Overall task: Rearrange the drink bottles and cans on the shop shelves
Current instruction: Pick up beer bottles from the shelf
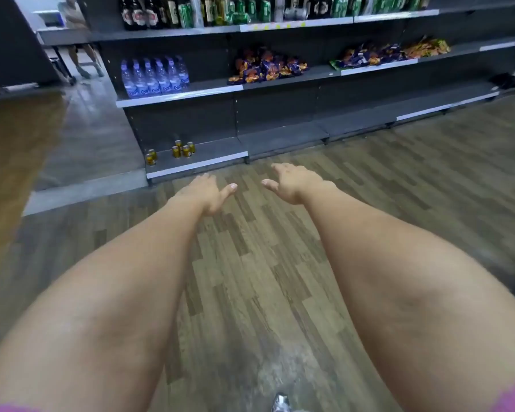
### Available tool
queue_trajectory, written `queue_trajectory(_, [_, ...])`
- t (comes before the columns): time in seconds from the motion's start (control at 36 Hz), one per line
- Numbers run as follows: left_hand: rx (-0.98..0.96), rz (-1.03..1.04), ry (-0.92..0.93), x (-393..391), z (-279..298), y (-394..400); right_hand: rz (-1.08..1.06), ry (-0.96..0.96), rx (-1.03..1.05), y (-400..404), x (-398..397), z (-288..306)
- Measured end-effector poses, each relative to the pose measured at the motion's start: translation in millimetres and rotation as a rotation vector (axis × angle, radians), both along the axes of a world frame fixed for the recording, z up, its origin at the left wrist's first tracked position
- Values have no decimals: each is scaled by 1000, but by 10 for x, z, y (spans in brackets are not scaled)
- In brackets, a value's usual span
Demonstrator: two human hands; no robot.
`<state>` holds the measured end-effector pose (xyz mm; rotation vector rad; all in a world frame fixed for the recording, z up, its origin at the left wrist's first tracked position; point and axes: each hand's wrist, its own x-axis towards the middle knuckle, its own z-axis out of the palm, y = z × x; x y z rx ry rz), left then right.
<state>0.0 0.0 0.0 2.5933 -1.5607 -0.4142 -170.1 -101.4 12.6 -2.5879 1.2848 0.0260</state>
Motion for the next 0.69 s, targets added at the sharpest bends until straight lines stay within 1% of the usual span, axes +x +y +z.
queue_trajectory(0.11, [59, -14, -18, 72, -11, -423, -10, 29, 24, -458, 85, -28])
queue_trajectory(0.39, [85, -44, -63, 511, -260, -1410, 12, 116, 49, -1423, 484, -280])
queue_trajectory(0.56, [94, -49, -72, 976, -361, -2045, 2, 139, 39, -2028, 917, -322])
queue_trajectory(0.69, [55, -58, -80, 1527, -298, -2669, 4, 133, 11, -2581, 1445, -191])
